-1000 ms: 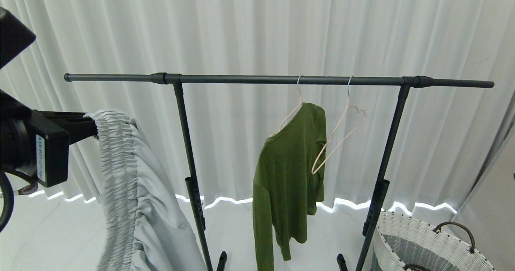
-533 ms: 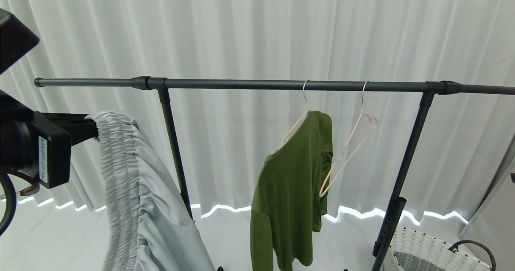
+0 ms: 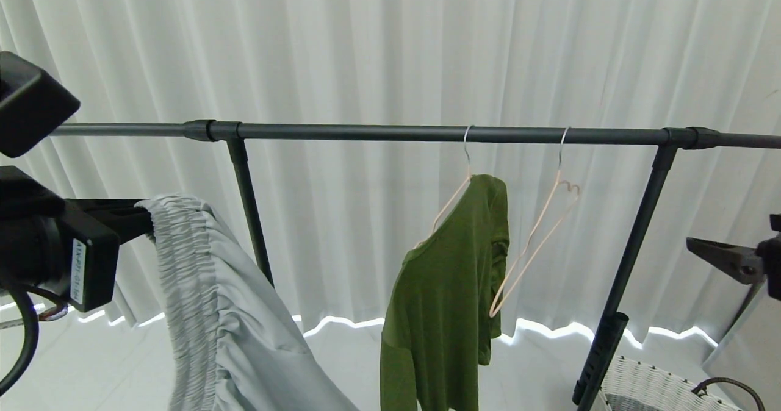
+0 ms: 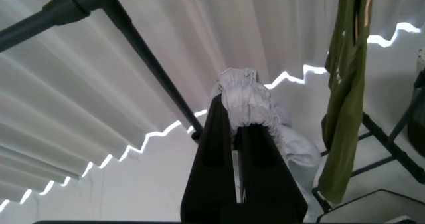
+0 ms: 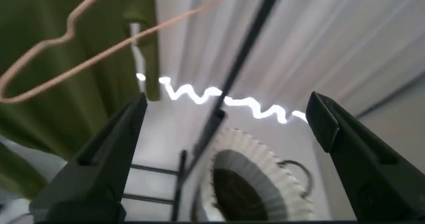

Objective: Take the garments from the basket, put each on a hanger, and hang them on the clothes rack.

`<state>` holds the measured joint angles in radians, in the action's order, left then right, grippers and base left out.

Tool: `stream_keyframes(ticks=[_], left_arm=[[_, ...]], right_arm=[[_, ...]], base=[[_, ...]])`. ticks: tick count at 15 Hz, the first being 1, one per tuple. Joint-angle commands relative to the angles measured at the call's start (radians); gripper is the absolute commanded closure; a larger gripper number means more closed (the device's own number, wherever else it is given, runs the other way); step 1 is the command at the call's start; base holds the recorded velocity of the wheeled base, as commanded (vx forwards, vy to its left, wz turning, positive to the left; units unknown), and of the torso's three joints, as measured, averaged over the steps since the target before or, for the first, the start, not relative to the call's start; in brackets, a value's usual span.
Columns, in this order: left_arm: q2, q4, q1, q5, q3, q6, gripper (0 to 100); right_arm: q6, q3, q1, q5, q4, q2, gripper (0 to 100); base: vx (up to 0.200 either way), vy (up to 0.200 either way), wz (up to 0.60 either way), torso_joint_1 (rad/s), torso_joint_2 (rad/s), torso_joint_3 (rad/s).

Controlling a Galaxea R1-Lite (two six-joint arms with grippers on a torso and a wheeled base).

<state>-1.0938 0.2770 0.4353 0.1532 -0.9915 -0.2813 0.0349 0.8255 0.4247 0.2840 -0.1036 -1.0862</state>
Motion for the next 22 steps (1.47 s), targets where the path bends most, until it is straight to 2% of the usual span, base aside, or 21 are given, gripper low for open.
stream_keyframes(ticks=[1, 3, 8, 14, 18, 22], left_arm=[[0.006, -0.007, -0.009, 0.000, 0.010, -0.007, 100], [0.008, -0.007, -0.027, 0.000, 0.004, -0.013, 100], [0.008, -0.007, -0.040, -0.001, 0.005, -0.012, 100], [0.005, -0.007, -0.040, -0.004, 0.007, -0.012, 100], [0.012, -0.007, -0.040, -0.003, 0.007, -0.012, 100], [0.012, -0.007, -0.040, -0.003, 0.008, -0.012, 100]], right_arm=[[-0.050, -0.009, 0.075, 0.000, 0.084, -0.150, 0], [-0.050, -0.009, 0.086, 0.001, 0.144, -0.205, 0], [-0.052, -0.013, 0.085, 0.001, 0.145, -0.212, 0], [-0.075, -0.005, 0.085, 0.000, 0.150, -0.250, 0], [-0.145, 0.084, 0.085, 0.006, 0.216, -0.402, 0], [-0.147, 0.129, 0.074, 0.009, 0.216, -0.485, 0]], base=[[0.000, 0.000, 0.00, 0.000, 0.00, 0.000], [0.000, 0.000, 0.00, 0.000, 0.00, 0.000], [0.000, 0.200, 0.00, 0.003, 0.00, -0.001], [0.000, 0.000, 0.00, 0.000, 0.00, 0.000], [0.000, 0.000, 0.00, 0.000, 0.00, 0.000], [0.000, 0.000, 0.00, 0.000, 0.00, 0.000]])
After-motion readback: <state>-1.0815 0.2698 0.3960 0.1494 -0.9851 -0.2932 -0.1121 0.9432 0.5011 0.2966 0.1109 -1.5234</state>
